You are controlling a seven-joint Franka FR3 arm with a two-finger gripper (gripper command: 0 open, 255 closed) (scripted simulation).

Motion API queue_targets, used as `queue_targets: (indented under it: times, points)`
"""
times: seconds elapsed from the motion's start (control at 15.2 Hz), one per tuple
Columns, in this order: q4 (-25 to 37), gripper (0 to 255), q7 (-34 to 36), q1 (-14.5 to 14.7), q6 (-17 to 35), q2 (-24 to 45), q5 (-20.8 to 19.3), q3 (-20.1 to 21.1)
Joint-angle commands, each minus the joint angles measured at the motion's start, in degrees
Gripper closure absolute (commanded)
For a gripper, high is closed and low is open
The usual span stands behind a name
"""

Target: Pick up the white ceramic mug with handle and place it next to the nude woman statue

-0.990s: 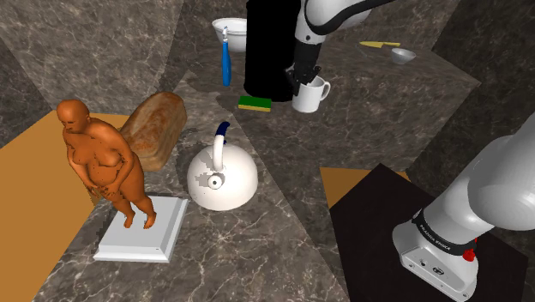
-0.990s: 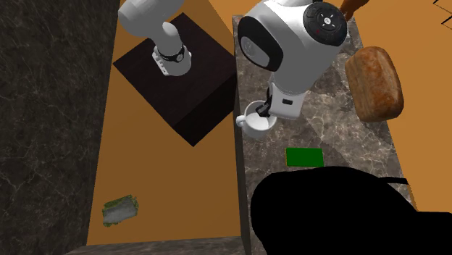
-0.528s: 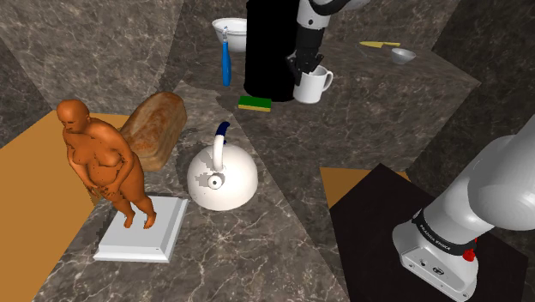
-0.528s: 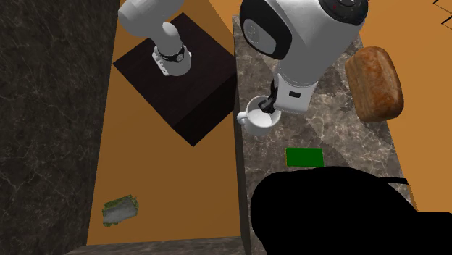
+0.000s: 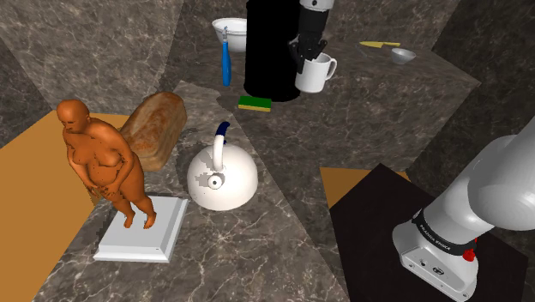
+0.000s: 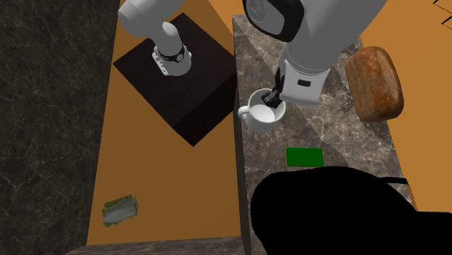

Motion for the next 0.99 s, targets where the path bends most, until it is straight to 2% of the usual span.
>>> queue_targets:
  times: [0.0,0.92]
  points:
    - [1.55,255,-0.05,-0.02,-1.61,-0.06,0.00,-0.02]
    - [13.11,255,-0.15,-0.01,-12.54,0.57,0.02,-0.01]
